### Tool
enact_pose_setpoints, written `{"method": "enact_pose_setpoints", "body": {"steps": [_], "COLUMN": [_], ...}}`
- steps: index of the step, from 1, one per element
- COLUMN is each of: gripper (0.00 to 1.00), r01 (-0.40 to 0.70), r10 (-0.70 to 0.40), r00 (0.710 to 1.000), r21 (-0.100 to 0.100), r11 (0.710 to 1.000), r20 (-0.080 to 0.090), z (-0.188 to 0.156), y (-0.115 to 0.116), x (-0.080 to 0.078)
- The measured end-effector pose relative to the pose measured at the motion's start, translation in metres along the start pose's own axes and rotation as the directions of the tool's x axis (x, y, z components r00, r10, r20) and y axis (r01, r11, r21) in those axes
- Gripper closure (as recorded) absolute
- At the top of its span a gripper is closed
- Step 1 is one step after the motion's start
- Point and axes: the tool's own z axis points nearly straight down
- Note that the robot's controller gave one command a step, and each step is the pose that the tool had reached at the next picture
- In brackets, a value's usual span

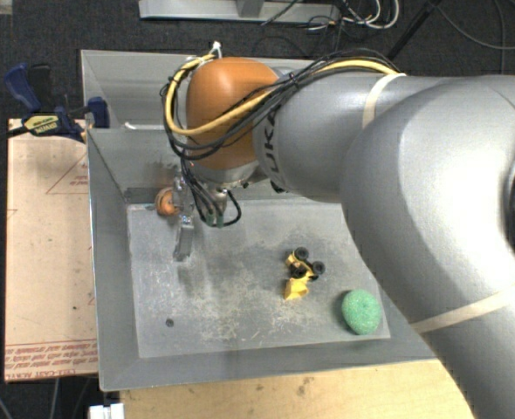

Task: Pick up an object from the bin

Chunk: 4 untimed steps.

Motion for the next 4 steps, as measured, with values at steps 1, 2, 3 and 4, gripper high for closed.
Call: {"method": "enact_pose_setpoints", "body": {"steps": [1, 2, 3, 4], "gripper": [0.0, 0.0, 0.0, 1.0], "r01": [-0.11, -0.266, -0.143, -0.371], "r10": [0.11, 0.266, 0.143, 0.371], "r00": [0.994, 0.964, 0.99, 0.929], "r21": [-0.001, 0.001, 0.01, 0.001], "r11": [0.994, 0.964, 0.99, 0.929], "r20": [0.004, -0.001, -0.02, 0.002], "z": [0.017, -0.002, 0.024, 0.027], "y": [0.003, 0.008, 0.006, 0.011], "x": [-0.01, -0.01, -0.012, -0.013]}}
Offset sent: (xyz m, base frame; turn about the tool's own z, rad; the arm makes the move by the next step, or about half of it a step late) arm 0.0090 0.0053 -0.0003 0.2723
